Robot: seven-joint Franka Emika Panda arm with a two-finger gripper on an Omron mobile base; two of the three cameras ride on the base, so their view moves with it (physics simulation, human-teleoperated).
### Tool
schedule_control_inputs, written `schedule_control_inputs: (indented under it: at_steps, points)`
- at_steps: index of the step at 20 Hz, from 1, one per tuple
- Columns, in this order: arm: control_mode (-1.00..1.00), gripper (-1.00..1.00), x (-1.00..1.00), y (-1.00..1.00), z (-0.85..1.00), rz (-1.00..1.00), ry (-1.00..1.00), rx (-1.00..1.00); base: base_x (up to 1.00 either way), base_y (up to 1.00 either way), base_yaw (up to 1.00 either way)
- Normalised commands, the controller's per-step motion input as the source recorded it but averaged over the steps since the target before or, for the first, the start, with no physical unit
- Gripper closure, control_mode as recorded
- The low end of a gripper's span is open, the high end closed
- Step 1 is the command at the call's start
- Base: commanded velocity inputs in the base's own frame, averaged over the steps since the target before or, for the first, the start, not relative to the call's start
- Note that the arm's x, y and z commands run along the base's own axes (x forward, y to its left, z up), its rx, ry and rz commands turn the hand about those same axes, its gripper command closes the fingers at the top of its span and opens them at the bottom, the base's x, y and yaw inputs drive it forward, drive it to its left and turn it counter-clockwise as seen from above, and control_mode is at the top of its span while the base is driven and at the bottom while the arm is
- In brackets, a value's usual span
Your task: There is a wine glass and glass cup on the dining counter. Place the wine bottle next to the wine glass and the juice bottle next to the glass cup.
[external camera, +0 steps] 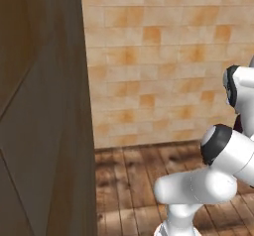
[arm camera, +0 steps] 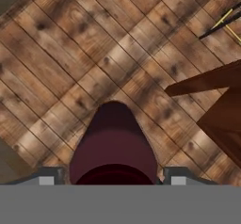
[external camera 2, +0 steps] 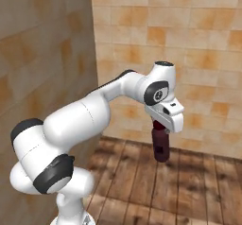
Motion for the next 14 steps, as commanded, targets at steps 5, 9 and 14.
schedule_control_inputs:
  at_steps: [5,9,14]
  points:
    - [1.00,1.00,0.00,0.00,0.00,0.00,0.00,0.00,0.94,0.08,0.00]
    - [1.00,1.00,0.00,0.00,0.00,0.00,0.00,0.00,0.94,0.06,0.00]
    - [1.00,1.00,0.00,0.00,0.00,0.00,0.00,0.00,0.78,0.01,-0.23]
